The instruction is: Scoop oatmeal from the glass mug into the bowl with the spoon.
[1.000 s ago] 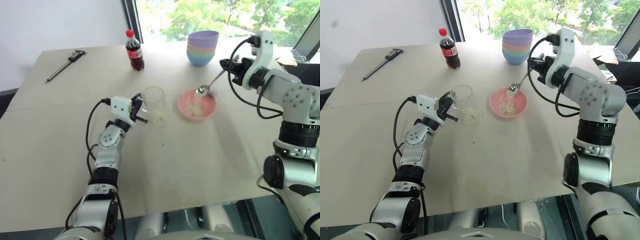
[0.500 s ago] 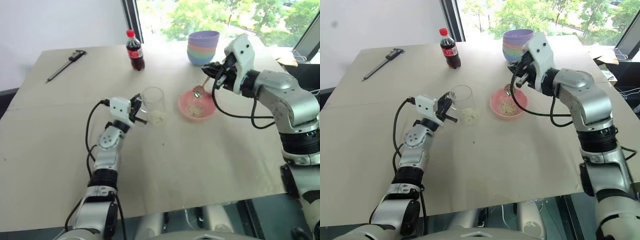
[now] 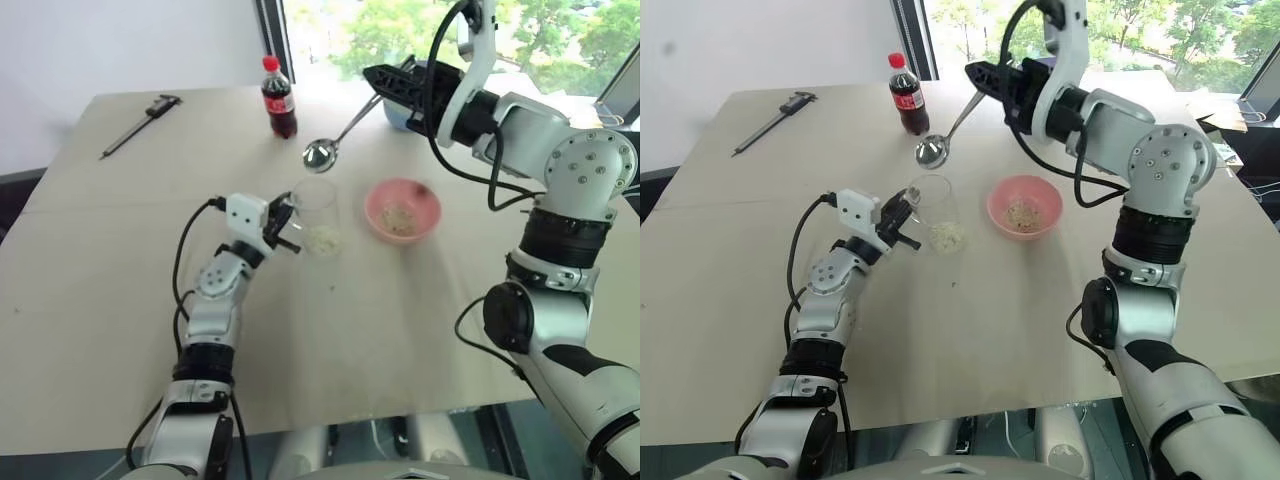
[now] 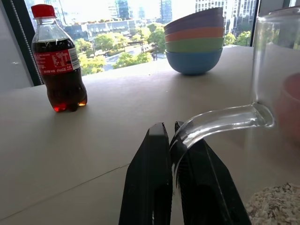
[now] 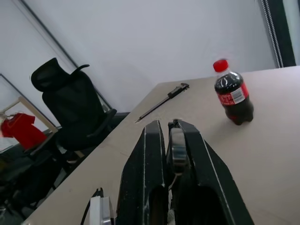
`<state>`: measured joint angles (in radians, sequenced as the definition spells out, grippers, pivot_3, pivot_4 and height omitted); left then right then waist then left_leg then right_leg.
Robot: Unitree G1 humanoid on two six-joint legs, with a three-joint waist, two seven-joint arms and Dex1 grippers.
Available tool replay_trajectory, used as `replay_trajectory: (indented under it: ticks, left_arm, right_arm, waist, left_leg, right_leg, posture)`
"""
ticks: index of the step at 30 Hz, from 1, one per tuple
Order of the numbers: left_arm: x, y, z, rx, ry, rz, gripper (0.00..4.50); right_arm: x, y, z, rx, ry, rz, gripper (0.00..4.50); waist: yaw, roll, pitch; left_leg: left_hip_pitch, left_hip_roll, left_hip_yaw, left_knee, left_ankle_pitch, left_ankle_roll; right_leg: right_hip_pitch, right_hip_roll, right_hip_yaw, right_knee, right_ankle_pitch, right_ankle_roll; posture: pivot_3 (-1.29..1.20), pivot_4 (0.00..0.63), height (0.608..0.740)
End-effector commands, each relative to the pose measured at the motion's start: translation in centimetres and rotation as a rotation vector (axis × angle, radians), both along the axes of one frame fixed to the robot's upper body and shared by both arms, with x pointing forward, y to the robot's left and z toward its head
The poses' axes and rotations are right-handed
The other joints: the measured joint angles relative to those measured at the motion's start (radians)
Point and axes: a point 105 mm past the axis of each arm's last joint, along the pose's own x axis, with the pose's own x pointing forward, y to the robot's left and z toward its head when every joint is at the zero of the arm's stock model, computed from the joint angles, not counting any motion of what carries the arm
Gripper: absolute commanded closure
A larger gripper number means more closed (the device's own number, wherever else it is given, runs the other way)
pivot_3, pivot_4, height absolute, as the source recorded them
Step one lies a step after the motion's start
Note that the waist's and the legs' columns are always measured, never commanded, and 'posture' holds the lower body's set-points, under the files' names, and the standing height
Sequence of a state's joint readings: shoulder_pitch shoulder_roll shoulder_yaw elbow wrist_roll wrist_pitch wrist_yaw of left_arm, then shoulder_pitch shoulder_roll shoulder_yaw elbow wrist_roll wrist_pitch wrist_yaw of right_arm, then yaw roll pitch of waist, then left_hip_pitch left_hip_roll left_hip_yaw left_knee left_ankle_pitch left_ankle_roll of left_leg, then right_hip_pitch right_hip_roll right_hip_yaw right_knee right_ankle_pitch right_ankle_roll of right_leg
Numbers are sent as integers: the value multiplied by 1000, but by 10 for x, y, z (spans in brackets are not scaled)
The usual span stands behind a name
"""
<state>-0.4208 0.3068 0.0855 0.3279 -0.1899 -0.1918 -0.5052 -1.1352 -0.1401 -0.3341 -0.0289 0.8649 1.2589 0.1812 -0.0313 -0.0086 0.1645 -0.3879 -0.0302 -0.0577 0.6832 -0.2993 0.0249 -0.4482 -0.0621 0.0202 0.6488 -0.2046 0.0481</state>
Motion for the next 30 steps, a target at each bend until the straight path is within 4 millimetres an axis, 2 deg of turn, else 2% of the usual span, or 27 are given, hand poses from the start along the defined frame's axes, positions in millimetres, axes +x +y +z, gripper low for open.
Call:
replay_trajectory:
  ticks: [1, 8, 17, 18, 19, 25, 29, 30]
  left_arm:
    - [-3, 0, -10, 46, 39, -2, 4445]
    - [-7, -4, -1, 87, 20, -9, 4445]
    - [-7, -5, -3, 88, 32, -9, 4445]
    - [-7, -5, -3, 91, 33, -10, 4500]
    - [-8, -5, -3, 91, 34, -9, 4500]
    - [-7, -3, -4, 90, 37, 3, 4500]
    - [-7, -4, -3, 78, 34, 2, 4500]
    - [-7, -4, -3, 72, 34, -1, 4121]
  right_arm:
    - [-15, 8, 0, -60, -57, 50, 4500]
    - [-18, 21, -19, -203, -114, 56, 4500]
    - [-15, 33, -23, -246, -179, 52, 4500]
    - [-14, 33, -23, -248, -186, 47, 3774]
    - [-13, 32, -23, -249, -191, 45, 3672]
    - [-7, 26, -16, -237, -222, 3, 890]
    - [-3, 23, -14, -226, -231, -26, 890]
    - [-2, 23, -14, -224, -232, -29, 854]
  waist:
    - [-1, 0, 0]
    - [-6, 0, 0]
    - [-6, 0, 0]
    - [-6, 0, 0]
    - [-6, 0, 0]
    - [-6, 0, 0]
    - [-6, 0, 0]
    - [-6, 0, 0]
  left_leg:
    - [0, 0, 0, 0, 0, 0]
    - [0, 0, 0, 0, 0, 0]
    - [0, 0, -1, 0, 0, -1]
    - [0, 0, -1, 0, 0, -1]
    - [0, 0, -1, 0, 0, -1]
    - [0, 0, -1, 0, 0, -1]
    - [0, 0, -1, 0, 0, -1]
    - [0, 0, -1, 0, 0, -1]
  right_leg:
    - [0, 0, 0, 0, 0, 0]
    - [0, 4, -1, 0, 0, 0]
    - [0, 5, -1, 0, 0, 0]
    - [0, 5, 0, 0, 0, 0]
    - [0, 5, -1, 0, 0, 0]
    - [0, 5, -1, 0, 0, 0]
    - [1, 5, 0, 0, 0, 0]
    - [1, 5, -1, 0, 0, 0]
  posture:
    - [0, 150, 740]
    - [0, 150, 740]
    - [0, 150, 740]
    - [0, 150, 740]
    - [0, 150, 740]
    - [0, 150, 740]
    - [0, 150, 740]
    - [0, 150, 740]
